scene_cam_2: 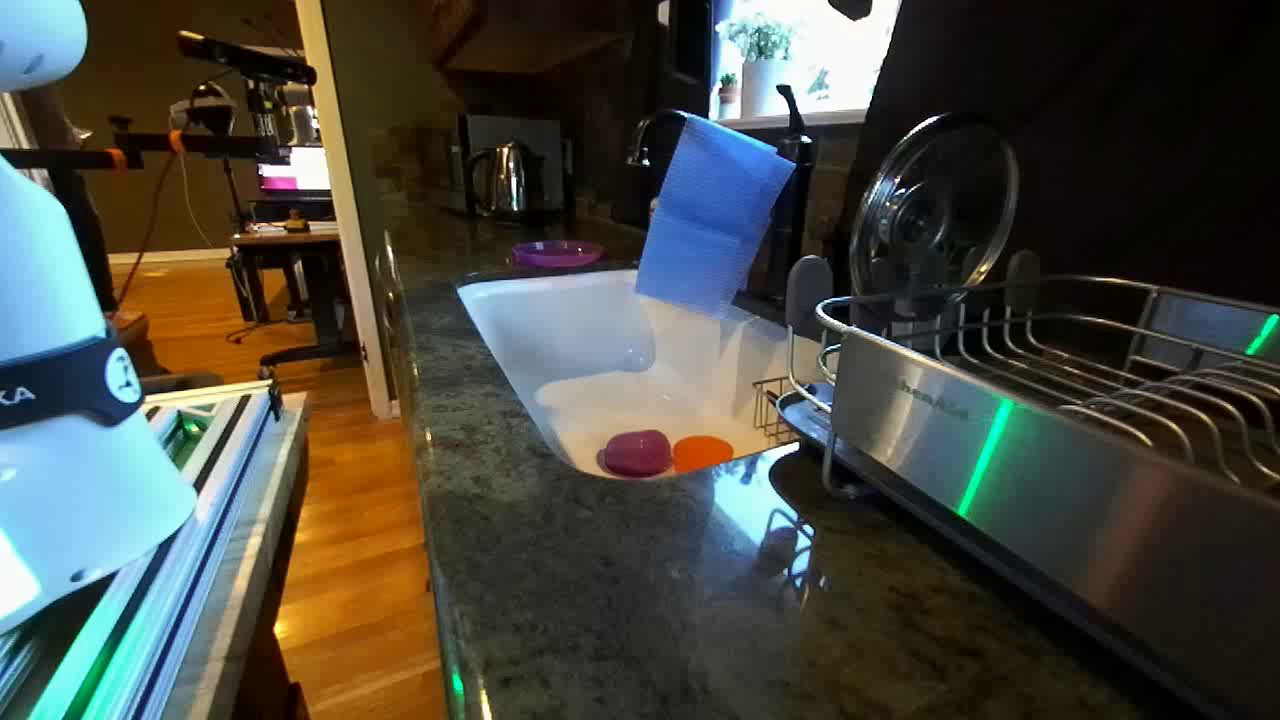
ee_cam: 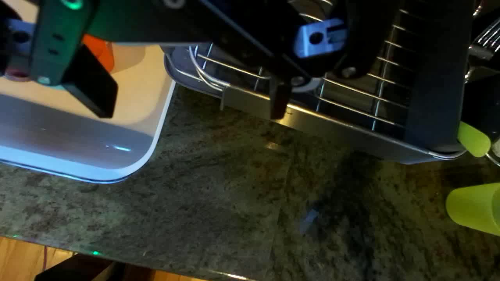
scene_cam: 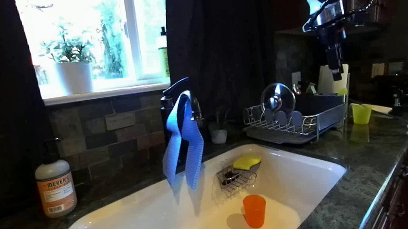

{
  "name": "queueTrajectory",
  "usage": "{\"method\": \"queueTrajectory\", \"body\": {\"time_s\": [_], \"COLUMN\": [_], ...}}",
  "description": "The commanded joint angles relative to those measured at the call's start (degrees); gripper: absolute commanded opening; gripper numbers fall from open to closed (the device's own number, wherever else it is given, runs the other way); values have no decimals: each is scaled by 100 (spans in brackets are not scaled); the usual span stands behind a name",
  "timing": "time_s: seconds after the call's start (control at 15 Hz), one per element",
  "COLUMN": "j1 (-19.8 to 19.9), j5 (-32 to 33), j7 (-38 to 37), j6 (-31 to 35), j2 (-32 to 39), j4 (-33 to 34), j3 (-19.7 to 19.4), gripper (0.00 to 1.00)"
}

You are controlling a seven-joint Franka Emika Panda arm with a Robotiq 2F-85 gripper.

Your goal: Put the orange cup on the pink plate

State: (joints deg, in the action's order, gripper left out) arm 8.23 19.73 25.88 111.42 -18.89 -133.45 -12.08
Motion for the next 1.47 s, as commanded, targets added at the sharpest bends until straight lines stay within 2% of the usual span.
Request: {"method": "queueTrajectory", "body": {"time_s": [0.0, 0.13, 0.33, 0.6, 0.8, 0.93, 1.13, 1.2, 1.4], "j1": [-8, -8, -216, -551, -789, -867, -671, -735, -607], "j5": [0, 0, 39, 7, -554, -1361, -2268, -1796, -2073], "j7": [-1, -1, -333, -943, -673, -75, 461, 46, 298], "j6": [-11, -11, 605, 1302, 1765, 1939, 1803, 1870, 1871], "j2": [0, 0, 240, 935, 1661, 2142, 2684, 2342, 2705], "j4": [7, 7, 160, 609, 976, 1177, 1257, 1075, 1197], "j3": [-5, -5, 288, 827, 949, 952, 1008, 1069, 1082], "gripper": [100, 100, 100, 100, 100, 100, 100, 100, 100]}}
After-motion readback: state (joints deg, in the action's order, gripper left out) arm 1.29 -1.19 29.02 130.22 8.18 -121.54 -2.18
